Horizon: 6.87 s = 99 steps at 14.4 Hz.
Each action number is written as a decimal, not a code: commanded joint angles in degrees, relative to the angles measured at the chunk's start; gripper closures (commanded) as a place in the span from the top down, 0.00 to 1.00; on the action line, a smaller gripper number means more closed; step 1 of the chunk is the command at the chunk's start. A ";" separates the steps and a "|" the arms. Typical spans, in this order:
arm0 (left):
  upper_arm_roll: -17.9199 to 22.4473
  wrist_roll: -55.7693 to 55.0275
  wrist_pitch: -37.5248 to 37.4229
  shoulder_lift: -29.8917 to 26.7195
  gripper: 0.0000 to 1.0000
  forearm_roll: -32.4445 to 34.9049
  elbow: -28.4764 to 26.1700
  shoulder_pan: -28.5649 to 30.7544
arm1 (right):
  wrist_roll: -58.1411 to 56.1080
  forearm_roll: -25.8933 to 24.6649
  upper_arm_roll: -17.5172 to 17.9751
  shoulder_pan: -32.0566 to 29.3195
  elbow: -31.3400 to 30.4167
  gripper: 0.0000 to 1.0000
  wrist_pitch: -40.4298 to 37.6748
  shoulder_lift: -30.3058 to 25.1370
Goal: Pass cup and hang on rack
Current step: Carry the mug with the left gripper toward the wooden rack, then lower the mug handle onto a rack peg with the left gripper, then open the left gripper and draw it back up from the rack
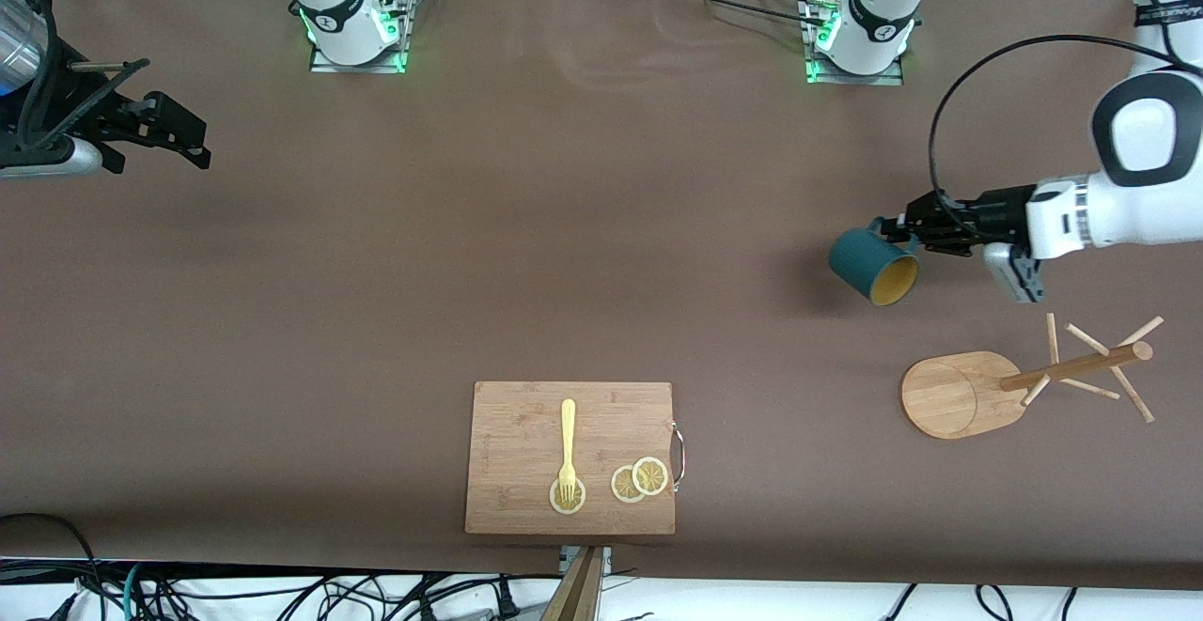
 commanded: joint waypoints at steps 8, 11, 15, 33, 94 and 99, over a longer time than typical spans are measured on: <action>14.18 -14.70 -14.67 4.24 0.00 -17.94 5.95 1.12 | 0.42 0.75 0.22 -0.32 0.95 1.00 -0.08 0.33; 14.81 -14.70 -17.67 5.99 0.00 -23.57 5.95 3.31 | 0.42 0.75 0.22 -0.32 0.86 1.00 -0.08 0.33; 14.90 -12.34 -20.92 8.18 0.00 -28.76 5.69 6.65 | 0.33 0.75 0.22 -0.32 0.77 1.00 -0.08 0.33; 14.90 0.16 -28.40 21.46 0.00 -38.78 10.70 15.98 | 0.33 0.75 0.22 -0.32 0.77 1.00 -0.08 0.68; 13.43 -16.97 -26.57 6.70 1.00 25.77 35.22 -9.51 | 0.42 0.75 0.22 -0.23 0.69 1.00 -0.17 0.68; 5.50 -19.00 -16.91 3.89 1.00 39.07 35.22 -9.07 | 0.33 0.75 0.22 -0.23 0.69 1.00 -0.17 0.68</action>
